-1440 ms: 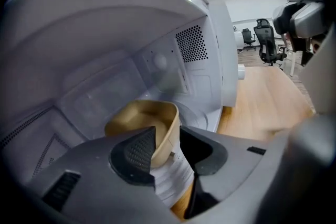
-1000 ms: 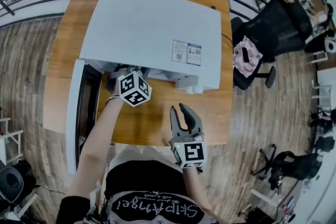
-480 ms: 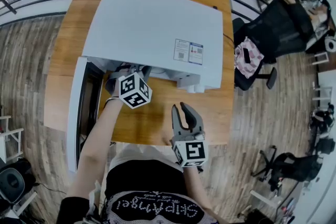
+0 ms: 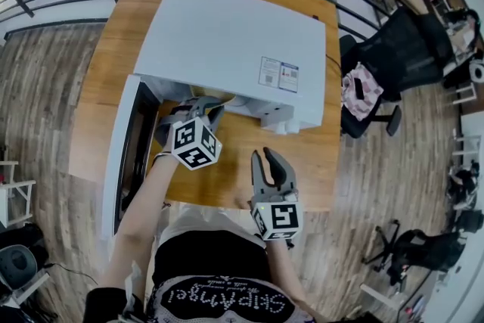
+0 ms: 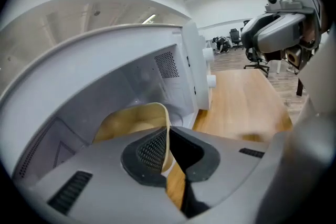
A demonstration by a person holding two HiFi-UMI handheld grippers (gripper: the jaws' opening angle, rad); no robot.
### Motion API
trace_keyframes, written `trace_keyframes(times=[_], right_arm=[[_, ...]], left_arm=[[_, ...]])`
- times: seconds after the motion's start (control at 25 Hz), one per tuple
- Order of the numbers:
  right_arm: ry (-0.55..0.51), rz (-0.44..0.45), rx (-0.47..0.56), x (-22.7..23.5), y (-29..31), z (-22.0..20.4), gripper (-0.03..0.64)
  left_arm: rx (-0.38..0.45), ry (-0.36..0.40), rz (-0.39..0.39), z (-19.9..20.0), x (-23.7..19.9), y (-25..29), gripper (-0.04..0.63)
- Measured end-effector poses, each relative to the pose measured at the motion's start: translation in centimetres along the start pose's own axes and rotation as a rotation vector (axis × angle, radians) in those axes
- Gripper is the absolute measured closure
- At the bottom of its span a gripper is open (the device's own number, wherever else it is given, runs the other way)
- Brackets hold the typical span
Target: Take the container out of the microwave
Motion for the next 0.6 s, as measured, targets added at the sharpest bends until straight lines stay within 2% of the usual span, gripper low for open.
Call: trace_keyframes(times=[0.2, 0.6], right_arm=[[-0.006, 0.004, 0.03, -0.5, -0.7, 0.5, 0.518], [-0.021, 0.017, 0.092, -2.0, -3.2, 1.5, 0.522]], left_arm=[[0.014, -0.006, -0.004, 0.3, 1.6, -3.1, 0.555], [0.047, 0.019, -0.066, 1.2, 7.0, -11.3, 0.555]])
Point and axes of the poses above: the fingertips, and each gripper's own axes: y forward along the fingers, x to its right, z out of its top, the point moved 8 cm from there along -y, backward along the fingers, and after that the axes turned 3 degrees about z, right-handed, at the moved point
